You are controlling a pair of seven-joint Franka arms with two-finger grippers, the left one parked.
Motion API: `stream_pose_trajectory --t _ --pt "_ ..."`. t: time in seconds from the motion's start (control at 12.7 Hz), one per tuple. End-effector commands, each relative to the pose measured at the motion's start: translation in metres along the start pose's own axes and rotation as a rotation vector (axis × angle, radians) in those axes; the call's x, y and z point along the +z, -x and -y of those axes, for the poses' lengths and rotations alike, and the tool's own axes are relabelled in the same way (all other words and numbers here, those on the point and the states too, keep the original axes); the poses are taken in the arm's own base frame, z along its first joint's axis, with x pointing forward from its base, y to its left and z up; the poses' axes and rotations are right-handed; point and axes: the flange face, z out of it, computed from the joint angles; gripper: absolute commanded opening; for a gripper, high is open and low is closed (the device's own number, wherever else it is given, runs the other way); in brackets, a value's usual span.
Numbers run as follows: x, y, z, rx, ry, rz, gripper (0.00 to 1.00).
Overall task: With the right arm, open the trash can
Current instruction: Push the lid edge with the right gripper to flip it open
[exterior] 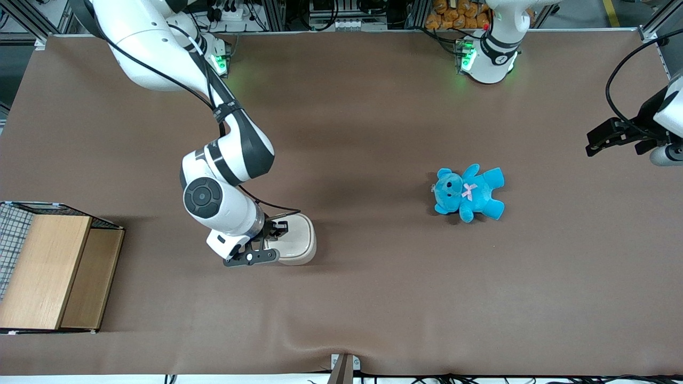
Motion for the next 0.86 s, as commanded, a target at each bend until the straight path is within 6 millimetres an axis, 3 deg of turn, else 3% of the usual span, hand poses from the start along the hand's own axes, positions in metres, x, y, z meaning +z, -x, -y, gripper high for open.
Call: stream_pose_trajectory --t 0.0,0.31,0.55,0.79 --pt "-0.012 -0.009 0.007 0.046 -0.019 0.000 0.00" --pt "-0.037 -0.009 0.022 0.099 -0.080 0.024 0.00" --pt "-0.044 0.001 0.055 0.150 -0.100 0.031 0.00" --pt "-0.053 0.003 0.062 0.148 -0.105 0.035 0.00"
